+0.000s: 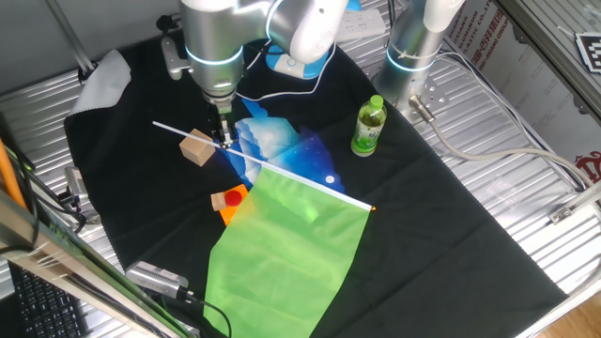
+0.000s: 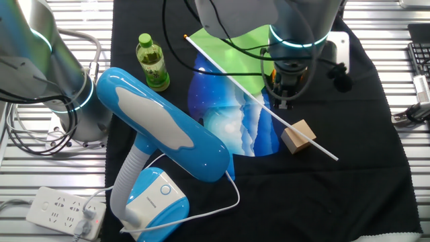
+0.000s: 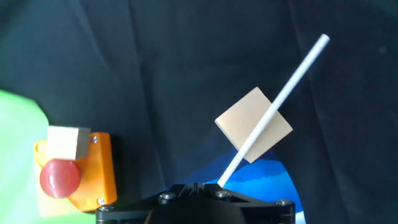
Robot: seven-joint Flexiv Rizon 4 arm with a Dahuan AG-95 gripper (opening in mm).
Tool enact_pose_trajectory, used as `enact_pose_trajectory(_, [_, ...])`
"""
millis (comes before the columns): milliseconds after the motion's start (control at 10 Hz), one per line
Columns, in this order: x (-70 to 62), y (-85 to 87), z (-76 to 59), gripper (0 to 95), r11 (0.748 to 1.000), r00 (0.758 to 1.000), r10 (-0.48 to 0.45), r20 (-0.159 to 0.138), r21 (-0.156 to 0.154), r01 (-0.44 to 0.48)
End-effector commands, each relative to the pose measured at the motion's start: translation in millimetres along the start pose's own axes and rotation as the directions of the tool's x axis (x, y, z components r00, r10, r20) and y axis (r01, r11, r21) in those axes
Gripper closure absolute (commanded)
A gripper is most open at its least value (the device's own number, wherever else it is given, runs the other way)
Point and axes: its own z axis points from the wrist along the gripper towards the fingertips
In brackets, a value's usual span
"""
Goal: Wave the flag
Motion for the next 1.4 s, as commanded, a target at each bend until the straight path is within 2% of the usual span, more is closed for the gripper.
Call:
enact_pose_trajectory(100, [-0.1, -0.1, -0.4, 95.0, 0.999, 0.999, 0.05, 0.001, -0.015, -0.05])
enact_pose_trajectory(400, [0.2, -0.4, 1.9, 95.0, 0.999, 0.999, 0.049, 0.002, -0.005, -0.049])
enact_pose_trajectory(800, [1.8, -1.3, 18.2, 95.0, 0.999, 0.999, 0.048, 0.008, 0.005, -0.048])
enact_pose_trajectory(1200, [2.1, -1.3, 18.5, 95.0, 0.999, 0.999, 0.036, 0.014, 0.019, -0.036])
enact_pose_trajectory(1300, [2.1, -1.3, 18.5, 76.0, 0.999, 0.999, 0.029, 0.015, 0.019, -0.029])
enact_pose_trajectory(1400, [2.2, -1.3, 18.6, 76.0, 1.0, 1.0, 0.023, 0.017, 0.018, -0.024])
